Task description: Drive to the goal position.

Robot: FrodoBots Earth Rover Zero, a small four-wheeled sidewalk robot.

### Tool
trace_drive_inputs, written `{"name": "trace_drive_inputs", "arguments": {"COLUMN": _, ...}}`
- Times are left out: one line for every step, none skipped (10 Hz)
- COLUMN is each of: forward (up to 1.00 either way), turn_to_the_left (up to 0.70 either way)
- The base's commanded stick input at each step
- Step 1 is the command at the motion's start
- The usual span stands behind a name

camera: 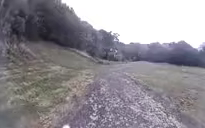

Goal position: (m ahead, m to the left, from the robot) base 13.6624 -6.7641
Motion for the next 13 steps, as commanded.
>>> {"name": "trace_drive_inputs", "arguments": {"forward": 0.45, "turn_to_the_left": -0.27}}
{"name": "trace_drive_inputs", "arguments": {"forward": 0.45, "turn_to_the_left": -0.27}}
{"name": "trace_drive_inputs", "arguments": {"forward": 0.45, "turn_to_the_left": -0.20}}
{"name": "trace_drive_inputs", "arguments": {"forward": 0.45, "turn_to_the_left": -0.08}}
{"name": "trace_drive_inputs", "arguments": {"forward": 0.45, "turn_to_the_left": 0.00}}
{"name": "trace_drive_inputs", "arguments": {"forward": 0.45, "turn_to_the_left": 0.00}}
{"name": "trace_drive_inputs", "arguments": {"forward": 0.45, "turn_to_the_left": 0.00}}
{"name": "trace_drive_inputs", "arguments": {"forward": 0.45, "turn_to_the_left": 0.00}}
{"name": "trace_drive_inputs", "arguments": {"forward": 0.45, "turn_to_the_left": 0.00}}
{"name": "trace_drive_inputs", "arguments": {"forward": 0.45, "turn_to_the_left": 0.00}}
{"name": "trace_drive_inputs", "arguments": {"forward": 0.45, "turn_to_the_left": 0.00}}
{"name": "trace_drive_inputs", "arguments": {"forward": 0.45, "turn_to_the_left": 0.00}}
{"name": "trace_drive_inputs", "arguments": {"forward": 0.45, "turn_to_the_left": 0.00}}
